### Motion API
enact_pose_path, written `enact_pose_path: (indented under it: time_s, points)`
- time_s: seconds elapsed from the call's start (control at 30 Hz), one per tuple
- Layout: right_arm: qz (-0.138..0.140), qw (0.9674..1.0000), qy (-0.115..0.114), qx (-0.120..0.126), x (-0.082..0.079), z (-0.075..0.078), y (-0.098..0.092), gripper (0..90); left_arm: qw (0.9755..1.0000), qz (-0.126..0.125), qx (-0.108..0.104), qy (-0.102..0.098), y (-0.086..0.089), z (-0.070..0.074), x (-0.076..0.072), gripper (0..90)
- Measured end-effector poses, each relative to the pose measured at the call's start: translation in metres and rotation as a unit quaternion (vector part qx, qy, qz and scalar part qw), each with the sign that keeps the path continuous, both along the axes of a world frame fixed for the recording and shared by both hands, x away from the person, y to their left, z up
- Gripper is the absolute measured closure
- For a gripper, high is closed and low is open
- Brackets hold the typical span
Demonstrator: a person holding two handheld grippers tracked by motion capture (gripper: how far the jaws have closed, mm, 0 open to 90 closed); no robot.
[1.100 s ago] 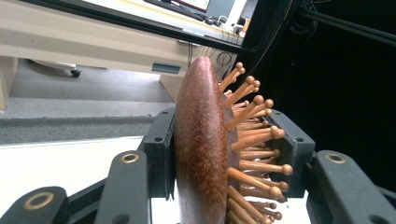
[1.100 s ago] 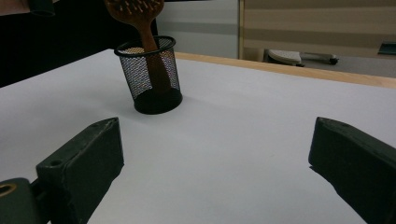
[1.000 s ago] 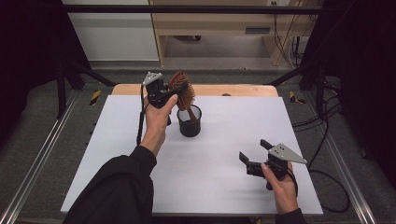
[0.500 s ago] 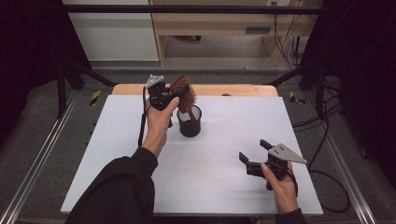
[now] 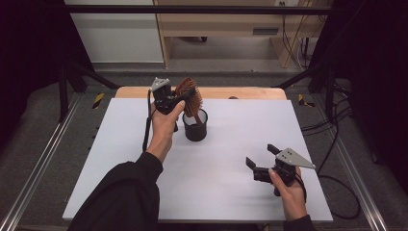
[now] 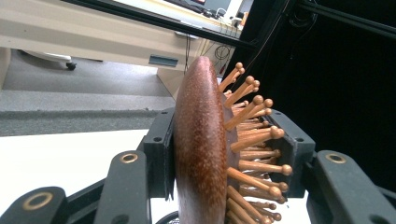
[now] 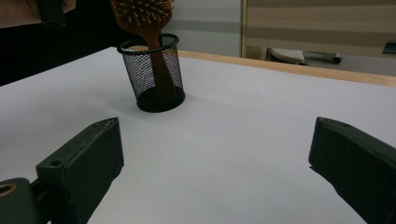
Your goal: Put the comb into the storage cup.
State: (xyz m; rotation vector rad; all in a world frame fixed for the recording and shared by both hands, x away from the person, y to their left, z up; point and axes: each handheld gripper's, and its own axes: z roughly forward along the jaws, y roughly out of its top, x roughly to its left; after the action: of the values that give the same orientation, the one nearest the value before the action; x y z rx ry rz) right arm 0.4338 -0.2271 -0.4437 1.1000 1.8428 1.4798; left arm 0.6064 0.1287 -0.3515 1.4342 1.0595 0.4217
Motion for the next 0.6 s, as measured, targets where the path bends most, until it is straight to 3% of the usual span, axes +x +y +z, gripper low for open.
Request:
enact_pose_path:
  time_s: [0.6]
  points:
    - [0.002,1.0000,0.002,0.001,0.0001,-0.0004,0.0011,3.6,1.0000,0.001,0.001,0.004,0.0039,-0.0012,0.0031,49.6]
